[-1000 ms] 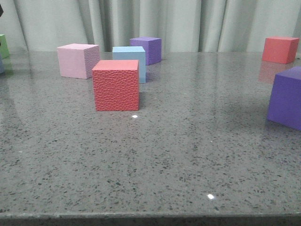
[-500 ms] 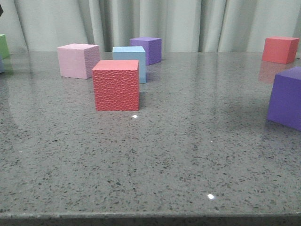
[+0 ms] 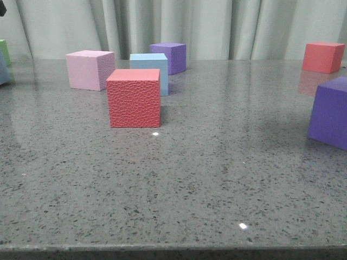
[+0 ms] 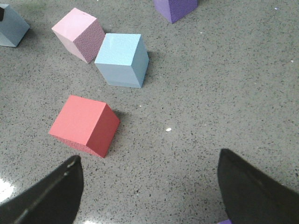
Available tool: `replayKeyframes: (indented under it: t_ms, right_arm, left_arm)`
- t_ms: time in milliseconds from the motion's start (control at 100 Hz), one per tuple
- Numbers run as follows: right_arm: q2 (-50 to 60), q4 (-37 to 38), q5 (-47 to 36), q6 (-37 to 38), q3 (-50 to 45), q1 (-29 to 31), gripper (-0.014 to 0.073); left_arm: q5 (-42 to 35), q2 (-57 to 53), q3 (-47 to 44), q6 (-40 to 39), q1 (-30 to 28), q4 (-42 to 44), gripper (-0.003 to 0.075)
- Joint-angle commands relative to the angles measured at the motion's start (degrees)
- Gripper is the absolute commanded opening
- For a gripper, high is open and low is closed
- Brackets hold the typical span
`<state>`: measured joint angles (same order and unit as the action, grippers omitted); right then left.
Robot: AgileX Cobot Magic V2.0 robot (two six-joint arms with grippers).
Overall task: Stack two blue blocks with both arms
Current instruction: 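Lift the light blue cube with the left gripper toward the placed cube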
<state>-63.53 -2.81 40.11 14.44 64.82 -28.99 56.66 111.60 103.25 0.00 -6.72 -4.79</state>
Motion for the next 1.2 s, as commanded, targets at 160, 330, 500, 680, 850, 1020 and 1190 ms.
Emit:
replayKeyframes:
  t_ms: [160,330,500,680,850,1020,1190]
  right_arm:
    - [1.4,0.0,-3.7,-0.7,1.4,-0.1,0.0588]
    - [1.4,0.0,-3.7,-0.7,1.4,-0.1,0.0588]
    - [1.4,0.0,-3.8,-0.7,1.4,-0.1,0.0588]
    - [1.4,0.0,-3.9,-0.7,1.4,-0.1,0.0588]
    - [1.4,0.0,-3.9,-0.7,1.4,-0.1,0.0588]
    - [1.4,0.0,-4.0,-0.7,1.4,-0.1,0.0588]
    - [1.4,0.0,-4.0,-0.7,1.4,-0.1,0.0588]
  left_arm:
    - [5.5,-2.5,5.8,-1.2,0.0,-1.1,0.0123]
    - [10.5,-2.5,14.2,-3.9,0.8,-1.1,0.0123]
    - [15.1,-2.5,22.4,-7.2,5.0,-1.0,0.0123]
    - [15.3,-2.5,26.5,-12.4,12.0,-0.9,0.0123]
    - [15.3,-2.5,27.1,-17.4,18.5,-0.9,0.0123]
    - [15.0,-2.4,27.1,-23.0,24.2,-0.5,0.0123]
    - [14.8,-1.9,27.1,-28.1,29.2,1.8,0.0123]
